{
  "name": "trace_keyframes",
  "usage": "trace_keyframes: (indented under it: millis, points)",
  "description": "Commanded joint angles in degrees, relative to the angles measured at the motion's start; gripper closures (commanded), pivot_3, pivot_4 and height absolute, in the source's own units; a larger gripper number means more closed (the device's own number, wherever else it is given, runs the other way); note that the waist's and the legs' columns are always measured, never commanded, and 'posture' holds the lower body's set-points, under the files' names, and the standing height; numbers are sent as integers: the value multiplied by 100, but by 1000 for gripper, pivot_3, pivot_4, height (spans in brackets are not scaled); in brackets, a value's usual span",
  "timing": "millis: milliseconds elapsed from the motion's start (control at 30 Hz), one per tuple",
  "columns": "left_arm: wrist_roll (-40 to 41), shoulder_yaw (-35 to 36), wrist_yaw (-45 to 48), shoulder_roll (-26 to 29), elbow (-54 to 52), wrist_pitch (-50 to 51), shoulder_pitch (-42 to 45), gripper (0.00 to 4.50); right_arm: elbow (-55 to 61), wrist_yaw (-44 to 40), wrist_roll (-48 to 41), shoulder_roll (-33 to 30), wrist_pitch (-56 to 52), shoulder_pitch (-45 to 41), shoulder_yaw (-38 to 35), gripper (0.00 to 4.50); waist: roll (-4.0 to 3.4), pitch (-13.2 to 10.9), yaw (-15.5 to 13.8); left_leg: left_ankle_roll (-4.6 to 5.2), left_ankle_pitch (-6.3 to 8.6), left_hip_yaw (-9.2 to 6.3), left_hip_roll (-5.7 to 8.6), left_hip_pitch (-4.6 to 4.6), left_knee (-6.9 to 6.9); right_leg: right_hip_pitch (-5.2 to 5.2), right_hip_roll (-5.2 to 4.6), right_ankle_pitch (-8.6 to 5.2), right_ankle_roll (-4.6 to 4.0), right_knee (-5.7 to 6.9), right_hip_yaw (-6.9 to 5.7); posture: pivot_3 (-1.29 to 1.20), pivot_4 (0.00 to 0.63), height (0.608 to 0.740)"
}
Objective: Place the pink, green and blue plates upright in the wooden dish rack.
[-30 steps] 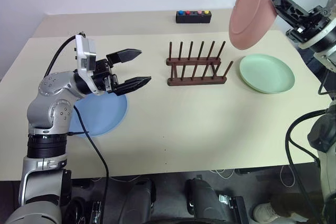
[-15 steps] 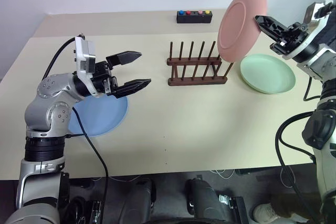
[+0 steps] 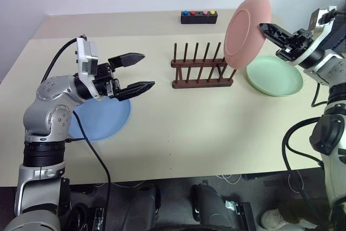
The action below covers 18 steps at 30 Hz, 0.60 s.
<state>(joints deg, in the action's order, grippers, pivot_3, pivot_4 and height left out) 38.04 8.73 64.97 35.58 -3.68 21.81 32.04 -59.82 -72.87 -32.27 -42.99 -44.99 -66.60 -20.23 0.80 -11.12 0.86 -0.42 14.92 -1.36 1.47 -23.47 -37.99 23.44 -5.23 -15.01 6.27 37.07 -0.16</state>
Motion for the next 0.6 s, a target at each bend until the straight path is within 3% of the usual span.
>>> trace_keyframes:
  millis: [33,433,533,600]
  points:
    - [97,110,-11,68,-269,-16,18,0,92,-11,-20,20,111,-14,-101,4461,0,0,0,0,0,0,0,0,0,0,0,0,0,0,0,0,150,740]
    - [118,118,-57,92,-339,53,4,0,112,-51,153,169,175,202,0,4461,-1,0,0,0,0,0,0,0,0,0,0,0,0,0,0,0,150,740]
    - [133,122,-66,89,-336,72,13,0,112,8,181,197,254,228,-11,3512,-1,0,0,0,0,0,0,0,0,0,0,0,0,0,0,0,150,740]
    - [135,121,-61,94,-332,77,14,0,114,60,185,207,315,229,-29,2566,-1,0,0,0,0,0,0,0,0,0,0,0,0,0,0,0,150,740]
